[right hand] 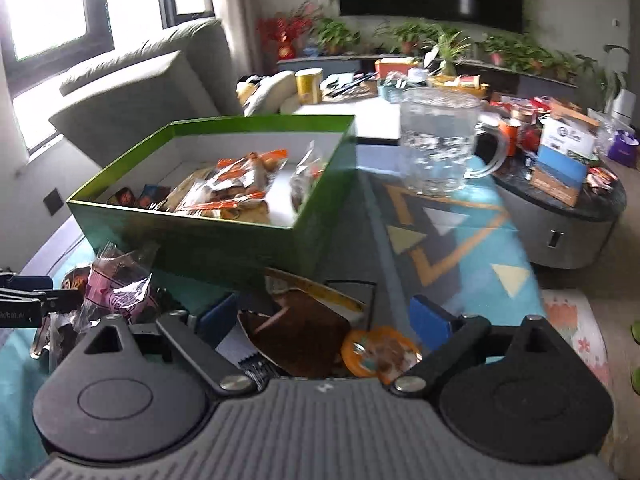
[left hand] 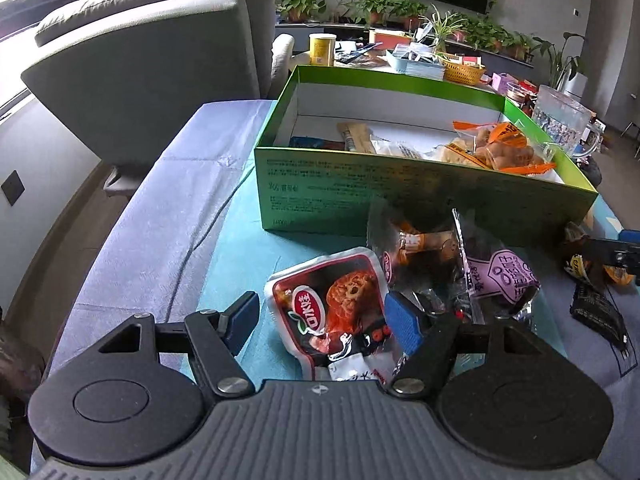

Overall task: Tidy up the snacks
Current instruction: 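Grasp the red sausage pouch with the left tool while the right tool grasps a brown wrapped packet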

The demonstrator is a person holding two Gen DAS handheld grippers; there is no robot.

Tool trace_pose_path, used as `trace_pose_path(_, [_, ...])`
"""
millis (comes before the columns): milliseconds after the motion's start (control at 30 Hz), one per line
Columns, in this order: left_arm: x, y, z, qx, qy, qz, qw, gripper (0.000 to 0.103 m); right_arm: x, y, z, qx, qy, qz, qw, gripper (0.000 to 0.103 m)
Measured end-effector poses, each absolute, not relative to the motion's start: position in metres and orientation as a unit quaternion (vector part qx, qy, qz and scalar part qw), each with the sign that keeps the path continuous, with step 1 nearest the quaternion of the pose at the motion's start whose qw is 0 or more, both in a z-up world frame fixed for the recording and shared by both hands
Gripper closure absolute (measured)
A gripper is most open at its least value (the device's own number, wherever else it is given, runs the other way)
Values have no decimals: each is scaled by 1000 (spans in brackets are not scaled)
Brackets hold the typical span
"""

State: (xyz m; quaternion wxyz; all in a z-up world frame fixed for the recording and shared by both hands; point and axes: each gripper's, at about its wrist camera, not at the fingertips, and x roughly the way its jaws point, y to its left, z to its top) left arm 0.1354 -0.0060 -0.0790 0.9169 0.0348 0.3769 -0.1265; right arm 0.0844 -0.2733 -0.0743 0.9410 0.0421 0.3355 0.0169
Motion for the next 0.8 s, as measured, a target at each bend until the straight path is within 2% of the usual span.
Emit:
trace_pose_path(267, [131, -8, -80, 43, 380, -126, 915, 34, 105, -272, -89, 72, 374, 36, 924, 41])
trace_pose_path(533, [120, -8, -76, 49, 398, -143, 905, 33, 100, -249, -95, 30, 379, 42, 924, 41])
trace_pose_path(733, [112, -4, -84, 63, 398, -138, 905, 27, 93, -239, -94, 30, 376, 49, 925, 41])
trace_pose_path(800, [114, 4, -84, 34, 401, -149, 903, 39, 88, -234, -94, 25, 371, 55, 927, 41])
